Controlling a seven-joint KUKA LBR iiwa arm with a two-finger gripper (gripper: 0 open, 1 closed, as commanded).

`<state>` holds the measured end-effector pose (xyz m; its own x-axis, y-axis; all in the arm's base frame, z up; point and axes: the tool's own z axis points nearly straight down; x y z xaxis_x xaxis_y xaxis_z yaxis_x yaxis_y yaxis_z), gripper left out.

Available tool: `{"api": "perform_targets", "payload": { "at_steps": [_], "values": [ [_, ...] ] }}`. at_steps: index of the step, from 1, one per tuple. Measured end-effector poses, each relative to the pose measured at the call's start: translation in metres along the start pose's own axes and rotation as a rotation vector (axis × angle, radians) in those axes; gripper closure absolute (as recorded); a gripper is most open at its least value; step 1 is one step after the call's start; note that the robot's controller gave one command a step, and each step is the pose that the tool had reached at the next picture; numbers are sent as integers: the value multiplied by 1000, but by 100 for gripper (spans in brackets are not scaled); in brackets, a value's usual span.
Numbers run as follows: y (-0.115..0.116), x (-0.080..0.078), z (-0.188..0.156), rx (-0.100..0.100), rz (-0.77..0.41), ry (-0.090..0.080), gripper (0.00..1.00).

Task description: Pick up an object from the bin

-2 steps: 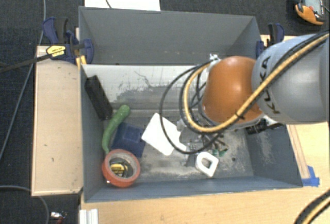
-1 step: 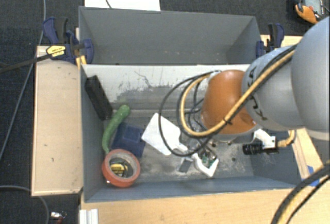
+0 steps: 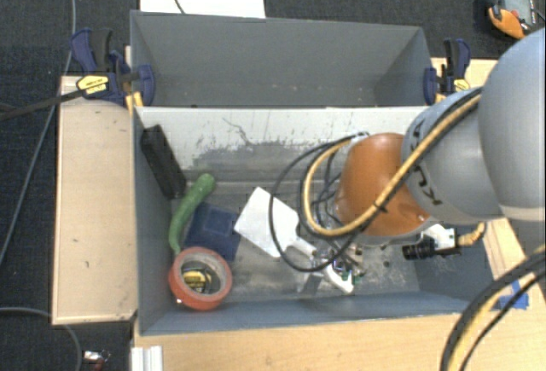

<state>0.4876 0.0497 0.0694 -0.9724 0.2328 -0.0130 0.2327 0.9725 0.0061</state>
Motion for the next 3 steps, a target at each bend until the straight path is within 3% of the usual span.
{"api": "perform_targets", "payload": {
  "at_steps": [1, 3],
  "values": [
    [-8, -23, -1, 5, 364, 6, 100],
    [-8, -22, -6, 5, 365, 7, 100]
  ]
}}
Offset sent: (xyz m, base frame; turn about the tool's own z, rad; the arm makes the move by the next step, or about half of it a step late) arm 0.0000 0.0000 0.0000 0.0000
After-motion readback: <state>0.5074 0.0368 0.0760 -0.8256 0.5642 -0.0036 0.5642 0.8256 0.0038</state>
